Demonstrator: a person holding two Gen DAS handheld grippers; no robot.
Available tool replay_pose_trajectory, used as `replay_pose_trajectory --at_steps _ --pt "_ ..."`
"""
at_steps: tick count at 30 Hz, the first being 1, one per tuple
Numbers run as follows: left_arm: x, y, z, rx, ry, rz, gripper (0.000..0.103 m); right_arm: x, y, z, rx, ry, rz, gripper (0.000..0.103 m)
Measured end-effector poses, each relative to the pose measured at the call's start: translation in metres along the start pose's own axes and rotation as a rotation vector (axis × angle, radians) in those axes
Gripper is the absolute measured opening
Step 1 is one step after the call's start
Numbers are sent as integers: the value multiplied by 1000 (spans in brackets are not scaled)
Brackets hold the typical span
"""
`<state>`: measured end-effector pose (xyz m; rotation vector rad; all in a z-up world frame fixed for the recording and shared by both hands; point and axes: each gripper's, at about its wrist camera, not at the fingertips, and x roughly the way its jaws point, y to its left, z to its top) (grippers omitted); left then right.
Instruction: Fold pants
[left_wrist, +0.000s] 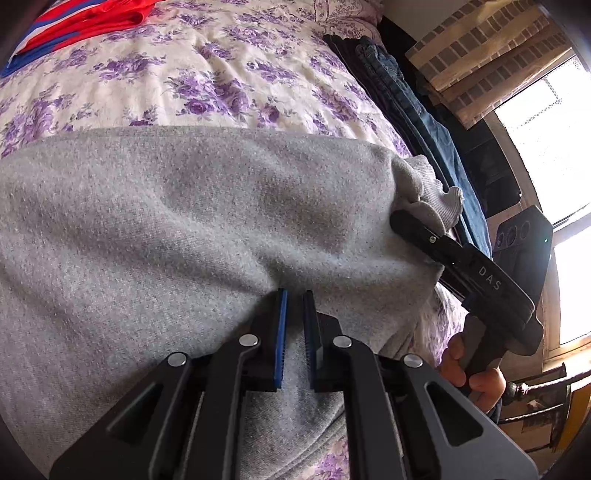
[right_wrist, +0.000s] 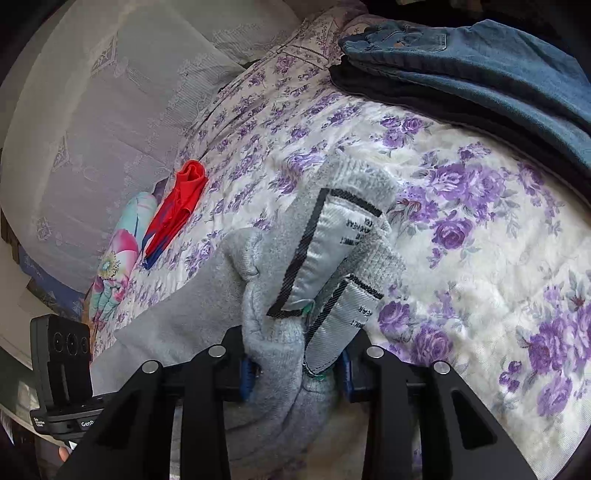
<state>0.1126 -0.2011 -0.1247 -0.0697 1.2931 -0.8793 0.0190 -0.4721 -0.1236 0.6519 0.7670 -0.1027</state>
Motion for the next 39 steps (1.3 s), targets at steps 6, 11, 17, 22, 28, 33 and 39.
replay_pose_trajectory --at_steps 6,11,17,22,28,33,39 --pt "-31 15 -18 -57 -1 -65 8 -51 105 8 -286 -97 -104 33" --pt "-139 84 -49 -171 -238 -73 8 -57 188 -12 -506 -109 -96 33" --pt "-233 187 -106 -378 -340 176 8 -5 286 -81 -866 -100 -204 33" --pt "-238 243 -133 -466 -339 116 7 51 322 -145 -1050 62 -201 32" --pt "-227 245 -130 -412 -341 155 1 63 328 -166 -1052 167 -140 71" --pt "-225 243 -129 -395 -347 156 1 33 342 -152 -933 316 100 72" --pt "-226 245 -132 -393 -350 148 1 33 337 -112 -822 245 121 32"
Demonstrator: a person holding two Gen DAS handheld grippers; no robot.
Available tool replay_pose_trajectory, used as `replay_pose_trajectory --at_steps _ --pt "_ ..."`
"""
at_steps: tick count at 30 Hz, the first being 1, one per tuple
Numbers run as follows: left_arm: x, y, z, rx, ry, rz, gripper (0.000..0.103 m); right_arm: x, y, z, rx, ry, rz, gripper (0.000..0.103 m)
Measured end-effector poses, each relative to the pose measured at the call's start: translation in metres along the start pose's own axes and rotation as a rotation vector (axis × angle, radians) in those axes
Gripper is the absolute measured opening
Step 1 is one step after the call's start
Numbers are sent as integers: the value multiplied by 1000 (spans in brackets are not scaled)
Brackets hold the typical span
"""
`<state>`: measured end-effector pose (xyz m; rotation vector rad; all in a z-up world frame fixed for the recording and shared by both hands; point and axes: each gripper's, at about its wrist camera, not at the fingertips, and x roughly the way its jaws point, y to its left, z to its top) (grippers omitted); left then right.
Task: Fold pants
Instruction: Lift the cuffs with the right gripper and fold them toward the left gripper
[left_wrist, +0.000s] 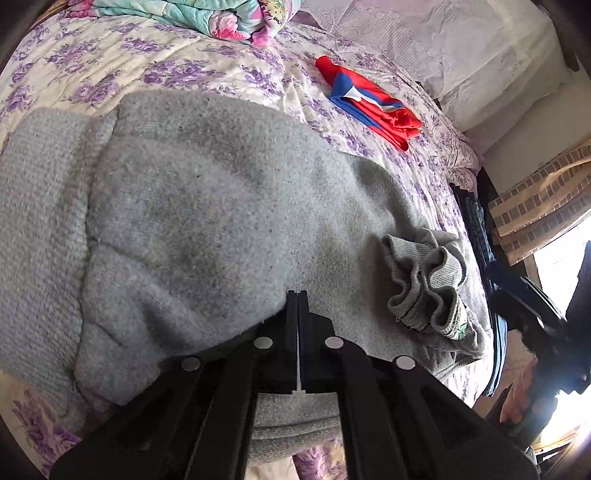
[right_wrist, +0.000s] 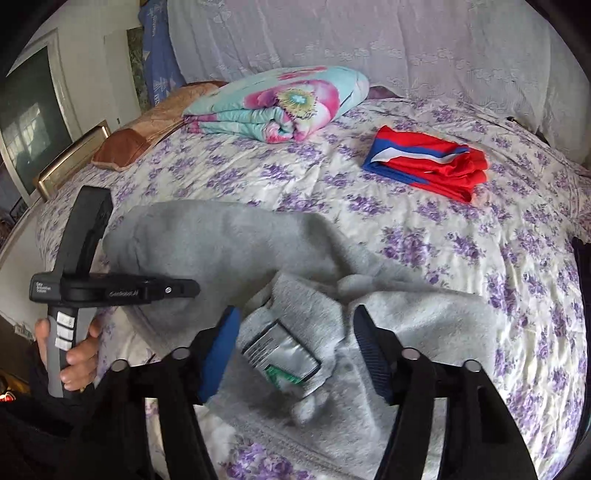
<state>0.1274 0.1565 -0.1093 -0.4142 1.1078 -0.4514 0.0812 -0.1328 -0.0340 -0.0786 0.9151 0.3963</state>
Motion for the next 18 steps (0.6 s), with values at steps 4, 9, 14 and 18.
replay_pose_trajectory --at_steps 4,9,14,18 --pt "1 -1 0 -1 0 -1 1 52 -22 -8 76 107 35 24" --pt "3 -2 2 0 6 9 1 62 -39 -11 181 91 116 23" --pt "-5 -3 6 -26 23 -6 1 43 -35 -10 213 87 135 29" --pt "-55 0 -4 -49 -58 -33 32 -15 -32 -19 214 -71 173 46"
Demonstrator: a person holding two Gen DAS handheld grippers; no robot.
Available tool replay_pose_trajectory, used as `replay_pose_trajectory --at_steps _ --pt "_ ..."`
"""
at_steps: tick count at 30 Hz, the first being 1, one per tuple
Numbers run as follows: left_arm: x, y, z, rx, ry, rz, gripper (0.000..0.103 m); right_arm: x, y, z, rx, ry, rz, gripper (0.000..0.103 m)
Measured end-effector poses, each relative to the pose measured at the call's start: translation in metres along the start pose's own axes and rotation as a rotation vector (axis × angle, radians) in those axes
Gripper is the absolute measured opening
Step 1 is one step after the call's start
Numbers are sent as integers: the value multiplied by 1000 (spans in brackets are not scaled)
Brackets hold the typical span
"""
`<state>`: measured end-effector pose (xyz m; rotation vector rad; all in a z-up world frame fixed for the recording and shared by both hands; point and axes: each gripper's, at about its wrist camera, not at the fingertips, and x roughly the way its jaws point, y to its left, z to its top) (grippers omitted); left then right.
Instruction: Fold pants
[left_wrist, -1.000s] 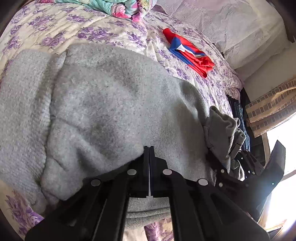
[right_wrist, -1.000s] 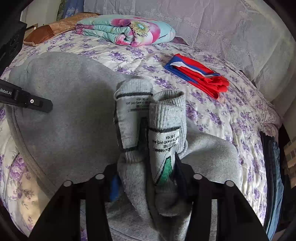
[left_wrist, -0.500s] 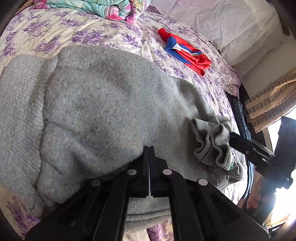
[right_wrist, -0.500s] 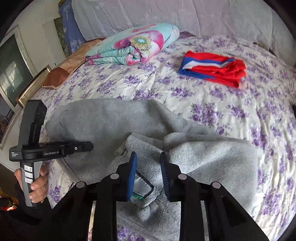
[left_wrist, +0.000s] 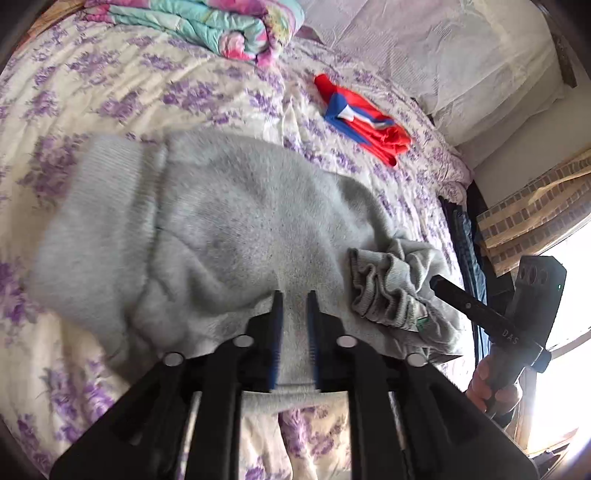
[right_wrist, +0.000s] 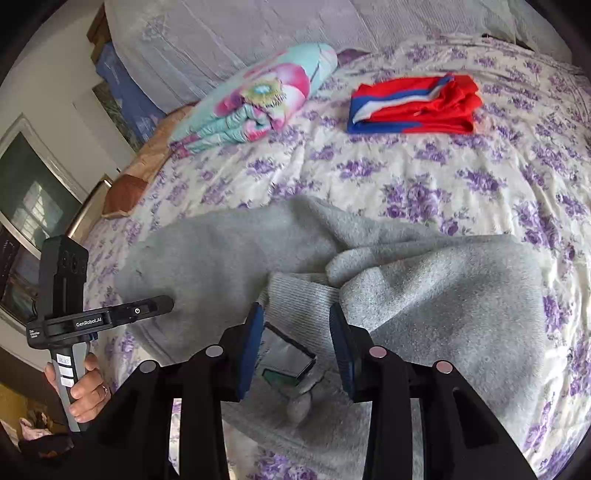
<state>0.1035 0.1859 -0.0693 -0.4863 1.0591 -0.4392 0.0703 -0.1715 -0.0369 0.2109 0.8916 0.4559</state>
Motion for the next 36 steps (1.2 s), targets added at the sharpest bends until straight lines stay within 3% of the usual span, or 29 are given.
replay_pose_trajectory --at_steps 1,2,3,5,8,14,18,22,24,25,28,31,35,36 --pt "-17 3 -3 -16 -39 -7 67 -13 2 -5 -11 -37 -9 49" --pt "-33 7 -6 -40 -84 -11 87 -24 3 -11 -16 -66 -12 53" --pt "-47 13 -11 -66 -120 -12 88 -32 2 -17 -14 -82 -8 54" --pt "-62 23 -18 -110 -132 29 88 -41 -4 -30 9 -86 27 54" --pt "-65 44 -29 -206 -100 8 88 -42 -16 -46 54 -57 83 54" --pt "-30 71 -44 -330 -23 -8 88 -50 -23 -64 71 -52 113 54" --pt "-9 64 -22 -303 -47 5 88 -56 -20 -70 68 -62 115 54" --pt "17 54 6 -272 -13 -22 88 -49 -22 -74 91 -36 106 56" --pt "20 44 11 -226 -31 11 60 -42 -23 -78 101 -12 94 57" --pt "20 39 12 -182 -38 15 39 -37 -23 -79 105 1 87 57" --pt "18 32 7 -88 -85 31 38 -24 -23 -78 122 23 66 57" --pt "24 39 2 -58 -98 51 38 -11 -15 -67 113 42 30 59" --pt "24 45 1 -43 -101 23 39 5 22 -38 14 68 7 59" --pt "24 44 1 -34 -103 33 39 8 35 -29 -32 60 -20 65"
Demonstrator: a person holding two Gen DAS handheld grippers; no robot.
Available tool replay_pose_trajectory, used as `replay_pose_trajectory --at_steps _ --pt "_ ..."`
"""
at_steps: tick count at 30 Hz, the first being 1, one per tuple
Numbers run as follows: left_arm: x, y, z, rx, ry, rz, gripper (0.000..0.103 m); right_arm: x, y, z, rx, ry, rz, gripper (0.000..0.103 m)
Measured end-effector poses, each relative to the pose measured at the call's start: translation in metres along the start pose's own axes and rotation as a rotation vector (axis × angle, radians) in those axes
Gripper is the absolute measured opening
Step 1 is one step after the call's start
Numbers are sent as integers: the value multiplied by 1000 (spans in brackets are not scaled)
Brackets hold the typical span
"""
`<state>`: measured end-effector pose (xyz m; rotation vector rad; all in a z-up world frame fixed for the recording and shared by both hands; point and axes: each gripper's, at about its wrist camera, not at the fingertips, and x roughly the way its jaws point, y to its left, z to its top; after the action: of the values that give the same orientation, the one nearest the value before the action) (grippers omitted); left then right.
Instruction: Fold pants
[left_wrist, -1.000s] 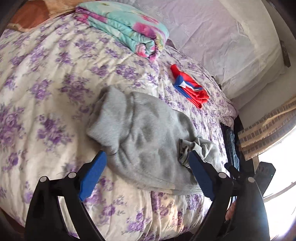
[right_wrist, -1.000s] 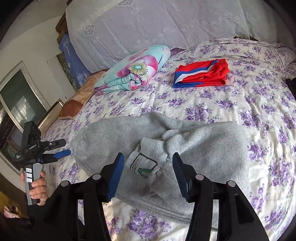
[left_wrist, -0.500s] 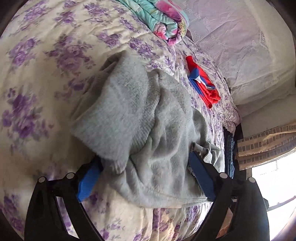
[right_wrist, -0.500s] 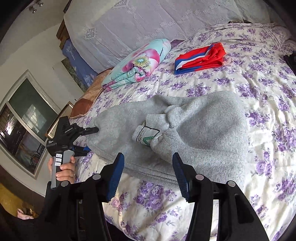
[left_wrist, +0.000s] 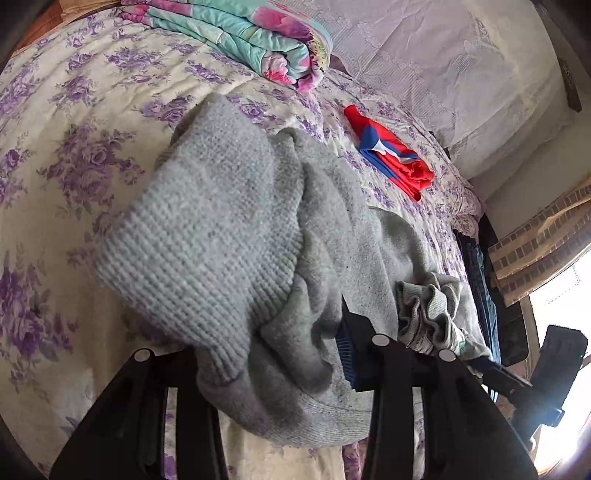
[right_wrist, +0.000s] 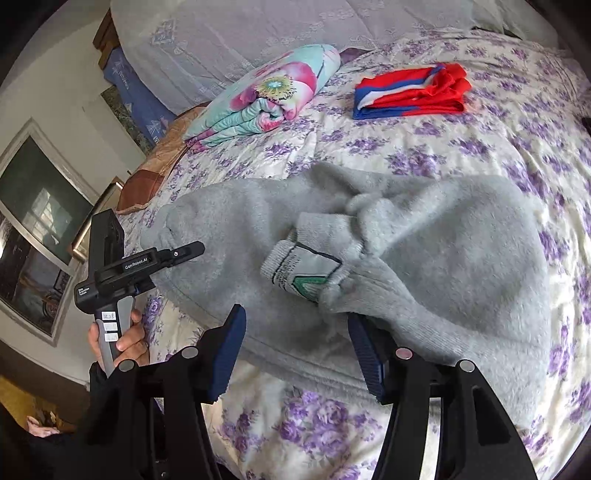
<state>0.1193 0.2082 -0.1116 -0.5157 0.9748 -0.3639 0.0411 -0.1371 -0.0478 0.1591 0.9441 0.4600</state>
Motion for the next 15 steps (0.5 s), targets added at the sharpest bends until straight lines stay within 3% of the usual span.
replay_pose_trajectory --at_steps 5,7,9,10,12,14,15 --pt "0 -3 -2 19 -10 20 39 28 51 46 -156 3 -69 68" --pt "0 -3 -3 18 -11 17 39 41 68 57 -232 6 -61 58" --pt "-1 -3 -3 20 -12 18 39 66 69 66 -231 83 -52 12" --pt "0 -3 -3 21 -13 20 39 79 67 68 -218 114 -64 8" --pt "-1 -3 -4 24 -13 21 39 107 55 70 -192 169 -131 11" --pt "-1 -4 -4 26 -14 20 39 140 35 62 -117 285 -107 11" --pt "-1 -4 -4 28 -13 21 38 151 27 56 -82 296 -83 9"
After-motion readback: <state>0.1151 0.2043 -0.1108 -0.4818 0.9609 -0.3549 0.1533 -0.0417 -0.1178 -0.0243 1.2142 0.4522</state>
